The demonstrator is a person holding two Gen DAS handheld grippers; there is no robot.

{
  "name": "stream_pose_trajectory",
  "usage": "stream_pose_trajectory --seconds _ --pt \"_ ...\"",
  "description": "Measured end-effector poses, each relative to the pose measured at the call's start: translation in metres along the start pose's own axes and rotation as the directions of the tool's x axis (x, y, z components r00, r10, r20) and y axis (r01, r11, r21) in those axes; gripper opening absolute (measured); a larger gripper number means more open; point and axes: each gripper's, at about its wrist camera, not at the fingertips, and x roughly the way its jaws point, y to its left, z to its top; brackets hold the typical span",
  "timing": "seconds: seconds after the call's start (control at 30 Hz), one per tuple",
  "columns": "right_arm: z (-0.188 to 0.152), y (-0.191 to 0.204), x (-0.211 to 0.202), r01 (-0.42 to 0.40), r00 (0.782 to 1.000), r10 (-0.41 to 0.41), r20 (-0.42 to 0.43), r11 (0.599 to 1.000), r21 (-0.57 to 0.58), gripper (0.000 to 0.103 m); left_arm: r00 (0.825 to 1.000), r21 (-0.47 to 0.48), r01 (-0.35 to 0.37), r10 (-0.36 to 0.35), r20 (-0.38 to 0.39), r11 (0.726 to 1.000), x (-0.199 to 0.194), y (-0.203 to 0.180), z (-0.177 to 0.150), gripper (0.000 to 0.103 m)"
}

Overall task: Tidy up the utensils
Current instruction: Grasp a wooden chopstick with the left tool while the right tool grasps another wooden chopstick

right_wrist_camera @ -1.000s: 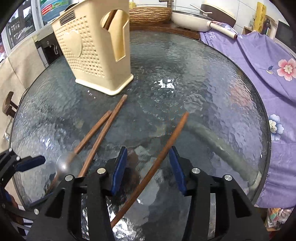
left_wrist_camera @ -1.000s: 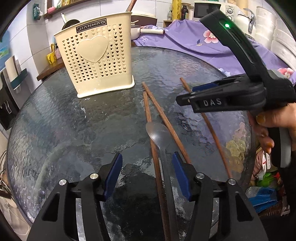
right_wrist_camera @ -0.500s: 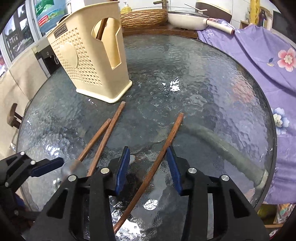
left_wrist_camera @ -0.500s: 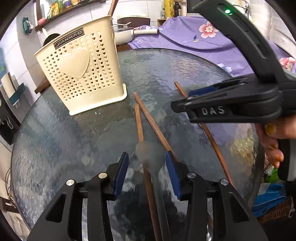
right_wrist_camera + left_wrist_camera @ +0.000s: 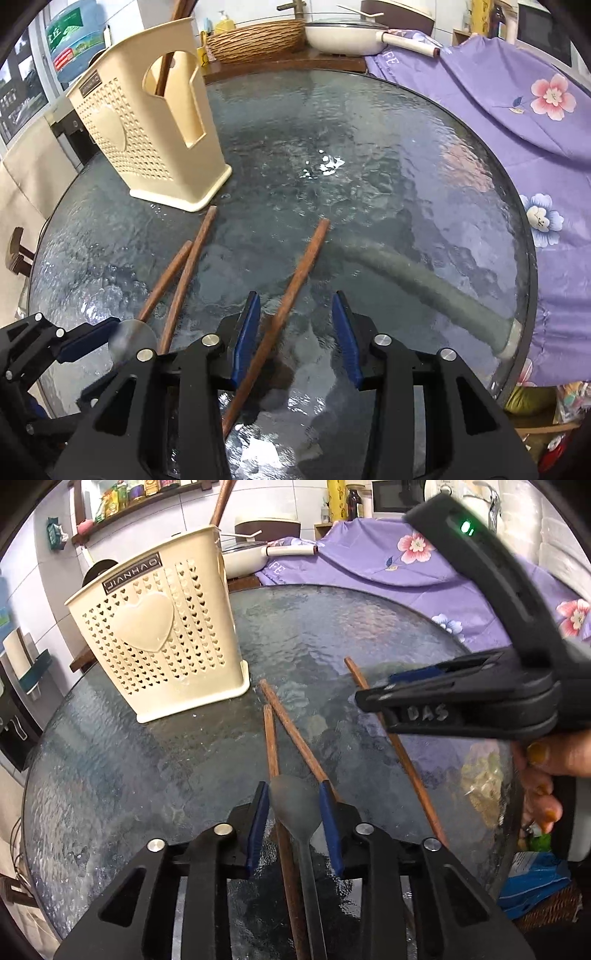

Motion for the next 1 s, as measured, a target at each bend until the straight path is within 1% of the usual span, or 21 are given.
stream_pose_trajectory --seconds 0.07,0.13,0.27,0.47,0.57,0.7,0.83,0.87,0.93,1.0 --pt "0.004 0.004 0.003 0.005 1.0 -0.005 0.0 1.0 -0.012 0.026 1.0 -0.01 0.016 -0.016 0.005 1.0 -0.003 0.003 0.003 0.02" --pt "0.009 0.007 0.007 0.007 1.0 -0.007 -0.005 1.0 -0.021 0.021 1.0 -0.014 0.022 -0.021 0.003 1.0 -0.004 0.006 0.004 0.02" --pt "0.018 0.01 0.014 0.011 1.0 -0.011 -0.012 0.999 -0.039 0.011 0.999 -0.055 0.054 -0.054 -0.001 0.997 -0.004 0.016 0.004 0.019" --pt "0.022 0.018 0.018 0.016 1.0 -0.017 -0.011 0.997 -0.075 0.01 0.998 -0.074 0.055 -0.054 0.016 0.996 -0.01 0.025 0.007 0.012" --pt "0.022 0.018 0.017 0.006 1.0 -0.007 -0.01 0.997 -0.073 0.01 0.998 -0.088 0.057 -0.055 0.023 0.995 -0.014 0.033 0.009 0.009" --pt "0.022 0.015 0.017 -0.004 1.0 0.003 -0.007 0.998 -0.063 0.01 0.996 -0.128 0.084 -0.08 0.032 0.988 -0.016 0.045 0.009 0.008" --pt "0.021 0.016 0.017 -0.003 1.0 0.002 -0.008 0.998 -0.069 0.01 0.997 -0.151 0.069 -0.064 0.036 0.986 -0.019 0.055 0.005 0.008" --pt "0.02 0.017 0.016 -0.002 1.0 0.002 -0.008 0.998 -0.069 0.01 0.997 -0.155 0.076 -0.071 0.038 0.985 -0.02 0.055 0.004 0.009" --pt "0.02 0.017 0.016 0.0 1.0 0.0 -0.008 0.997 -0.072 0.01 0.996 -0.144 0.082 -0.077 0.038 0.986 -0.021 0.053 0.001 0.013" --pt "0.02 0.018 0.016 0.0 1.0 -0.001 -0.009 0.997 -0.071 0.01 0.998 -0.12 0.062 -0.059 0.031 0.991 -0.019 0.047 0.0 0.028"
